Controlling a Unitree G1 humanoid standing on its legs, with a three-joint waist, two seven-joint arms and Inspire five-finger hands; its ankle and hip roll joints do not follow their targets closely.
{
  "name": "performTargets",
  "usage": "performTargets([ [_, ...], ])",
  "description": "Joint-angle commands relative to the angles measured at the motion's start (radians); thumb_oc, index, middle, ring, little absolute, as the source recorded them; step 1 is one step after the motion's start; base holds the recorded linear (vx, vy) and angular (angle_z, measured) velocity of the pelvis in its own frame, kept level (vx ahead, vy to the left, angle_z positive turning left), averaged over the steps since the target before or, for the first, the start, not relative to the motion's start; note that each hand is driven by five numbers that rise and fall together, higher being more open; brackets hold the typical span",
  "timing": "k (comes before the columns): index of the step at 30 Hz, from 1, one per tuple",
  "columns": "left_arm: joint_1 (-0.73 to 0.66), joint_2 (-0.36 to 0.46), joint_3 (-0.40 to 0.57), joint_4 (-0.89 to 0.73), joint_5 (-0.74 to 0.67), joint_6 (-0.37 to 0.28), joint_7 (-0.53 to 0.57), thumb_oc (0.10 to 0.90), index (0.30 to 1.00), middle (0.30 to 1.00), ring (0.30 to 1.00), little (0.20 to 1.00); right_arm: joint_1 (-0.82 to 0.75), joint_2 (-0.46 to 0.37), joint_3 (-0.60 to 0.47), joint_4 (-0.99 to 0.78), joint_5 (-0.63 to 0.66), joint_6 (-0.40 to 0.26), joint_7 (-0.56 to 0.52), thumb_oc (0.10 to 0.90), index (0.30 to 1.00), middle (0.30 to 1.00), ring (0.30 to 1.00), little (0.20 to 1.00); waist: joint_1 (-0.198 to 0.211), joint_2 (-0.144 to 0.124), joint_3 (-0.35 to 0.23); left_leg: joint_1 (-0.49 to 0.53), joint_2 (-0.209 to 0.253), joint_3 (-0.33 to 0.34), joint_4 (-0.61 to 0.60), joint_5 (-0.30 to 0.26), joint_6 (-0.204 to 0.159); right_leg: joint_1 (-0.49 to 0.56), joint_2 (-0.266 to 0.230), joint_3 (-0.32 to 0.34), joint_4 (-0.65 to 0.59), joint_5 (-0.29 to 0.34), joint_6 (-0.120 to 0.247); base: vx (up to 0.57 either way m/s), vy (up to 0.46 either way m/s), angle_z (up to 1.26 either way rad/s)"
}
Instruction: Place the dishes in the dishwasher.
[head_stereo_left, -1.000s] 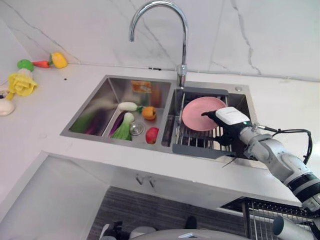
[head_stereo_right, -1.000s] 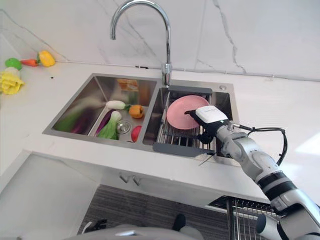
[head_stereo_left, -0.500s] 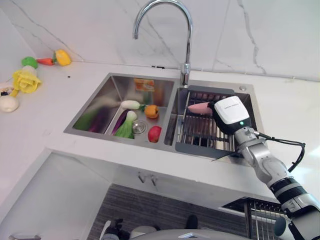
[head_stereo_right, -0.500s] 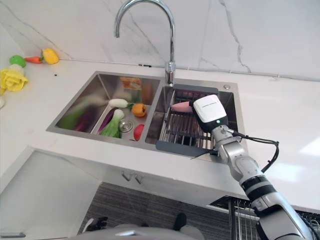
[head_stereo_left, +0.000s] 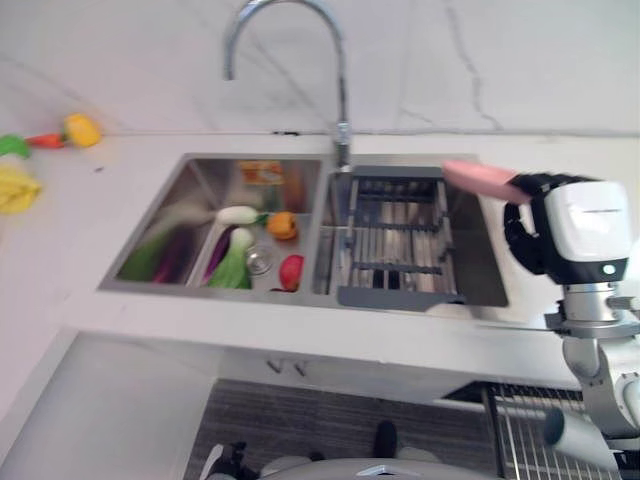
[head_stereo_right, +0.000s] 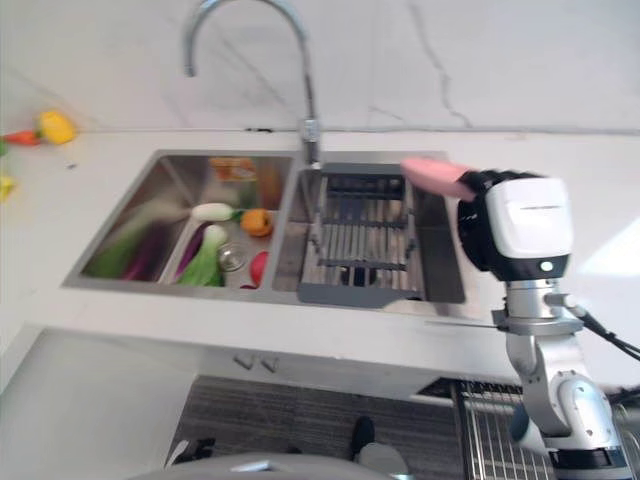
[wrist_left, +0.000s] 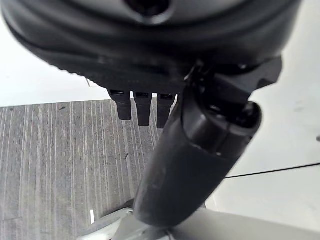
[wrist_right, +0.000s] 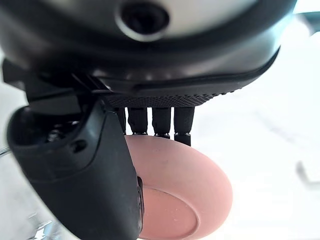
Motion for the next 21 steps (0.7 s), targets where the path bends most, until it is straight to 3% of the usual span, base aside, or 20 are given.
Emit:
performTargets([
  [1,-0.049,0.027,0.008,0.054,0.033,-0.023,0.005,0.8,0.9,0.9,0.9,0.9,-0.047,-0.049,-0.131,-0.107,0.046,-0.03,-0.105,0.4,0.3,0.3,0.3,0.3,-0.029,-0.079,-0.033,-0.061,-0.008,0.022,-0.031,0.021,-0.028,0.083,-0.058,0.051,0.017,-0.14,0.134,-0.01,0.013,-0.36],
  [2,-0.049,0.027,0.008,0.054,0.033,-0.023,0.005,0.8,0.9,0.9,0.9,0.9,-0.047,-0.049,-0.131,-0.107,0.046,-0.03,-0.105,0.4,0.3,0.3,0.3,0.3,-0.029,-0.079,-0.033,-0.061,-0.008,0.022,-0.031,0.021,-0.028,0.083,-0.058,0.051,0.017,-0.14,0.134,0.02,0.045,-0.82],
  [5,-0.056,0.033,0.053,0.038,0.0,-0.028,0.016,0.8,0.9,0.9,0.9,0.9,0.085,-0.021,-0.23,-0.122,0.074,-0.032,-0.073,0.4,0.3,0.3,0.3,0.3,-0.084,-0.08,-0.021,-0.058,0.002,0.084,-0.035,0.001,-0.026,0.044,-0.052,0.11,0.031,-0.135,0.143,0.01,0.054,-0.88],
  [9,-0.067,0.026,0.066,0.022,-0.034,-0.033,0.026,0.8,0.9,0.9,0.9,0.9,0.142,0.022,-0.227,-0.116,0.064,-0.024,-0.065,0.4,0.3,0.3,0.3,0.3,-0.104,-0.078,-0.012,-0.064,0.006,0.1,-0.036,0.0,-0.028,0.022,-0.051,0.123,0.037,-0.131,0.144,-0.02,0.031,-0.72],
  [14,-0.102,0.009,0.044,-0.014,-0.084,-0.041,0.048,0.8,0.9,0.9,0.9,0.9,0.215,0.088,-0.136,-0.021,0.031,0.014,-0.049,0.4,0.3,0.3,0.3,0.3,-0.134,-0.071,0.037,-0.078,0.01,0.113,-0.034,0.006,-0.032,-0.008,-0.052,0.125,0.059,-0.133,0.139,-0.06,0.025,-0.18],
  [21,-0.122,0.015,0.005,-0.017,-0.072,-0.043,0.05,0.8,0.9,0.9,0.9,0.9,0.185,0.054,0.012,0.146,0.005,0.039,-0.026,0.4,0.3,0.3,0.3,0.3,-0.137,-0.057,0.103,-0.104,0.007,0.121,-0.025,0.017,-0.032,-0.055,-0.061,0.133,0.097,-0.13,0.137,-0.07,0.025,-0.03],
])
